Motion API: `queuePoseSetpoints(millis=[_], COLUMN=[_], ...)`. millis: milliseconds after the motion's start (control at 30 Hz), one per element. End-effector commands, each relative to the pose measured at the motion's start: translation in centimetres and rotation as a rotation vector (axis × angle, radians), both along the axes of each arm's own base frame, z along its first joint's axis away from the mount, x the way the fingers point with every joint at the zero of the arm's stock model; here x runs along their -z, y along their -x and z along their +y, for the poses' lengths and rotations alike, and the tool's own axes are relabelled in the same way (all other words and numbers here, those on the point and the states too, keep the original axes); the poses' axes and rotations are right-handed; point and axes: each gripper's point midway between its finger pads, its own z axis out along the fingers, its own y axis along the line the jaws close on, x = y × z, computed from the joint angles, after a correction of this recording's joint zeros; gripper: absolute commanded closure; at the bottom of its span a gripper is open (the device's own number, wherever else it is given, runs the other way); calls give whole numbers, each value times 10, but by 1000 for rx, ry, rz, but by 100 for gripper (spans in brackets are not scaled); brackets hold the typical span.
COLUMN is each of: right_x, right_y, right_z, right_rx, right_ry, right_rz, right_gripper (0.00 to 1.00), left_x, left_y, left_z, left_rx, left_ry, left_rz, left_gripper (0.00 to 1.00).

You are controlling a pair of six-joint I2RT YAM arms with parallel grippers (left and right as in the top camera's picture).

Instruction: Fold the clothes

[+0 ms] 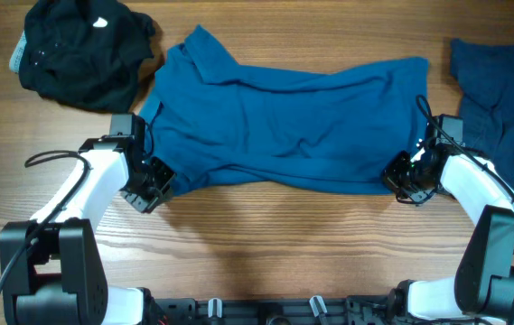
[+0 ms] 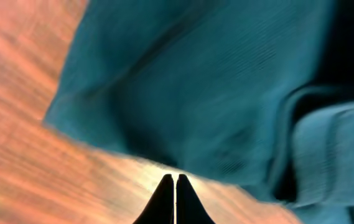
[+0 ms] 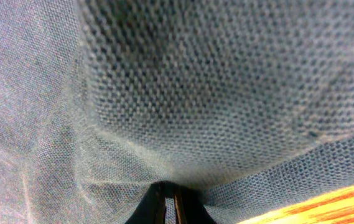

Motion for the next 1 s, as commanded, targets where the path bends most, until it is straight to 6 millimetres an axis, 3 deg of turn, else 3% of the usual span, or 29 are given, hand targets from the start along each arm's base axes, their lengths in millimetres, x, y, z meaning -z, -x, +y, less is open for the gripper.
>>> queuePoseSetpoints(millis=[0, 100, 333, 500, 700, 967], right_x=[26, 26, 26, 26, 26, 26], right_y=[33, 32, 31, 31, 31, 32], right_z=[-24, -24, -23, -23, -21, -20], right_rx=[38, 38, 39, 38, 37, 13], right_ry=[137, 138, 135, 135, 123, 117], right_rz=[133, 130, 125, 125, 123, 126], right_gripper=[92, 92, 92, 91, 92, 95], left_x=[-4, -1, -3, 2, 23, 48], left_y=[-16, -19, -29, -30, -8, 9], left_z=[12, 32, 51, 49, 34, 31], left_rx=[-3, -66, -95, -96, -104, -94], left_ry=[-55, -170, -273, -266, -183, -171], left_rz=[-72, -74, -115, -107, 28, 147], left_gripper=[96, 96, 96, 96, 96, 96])
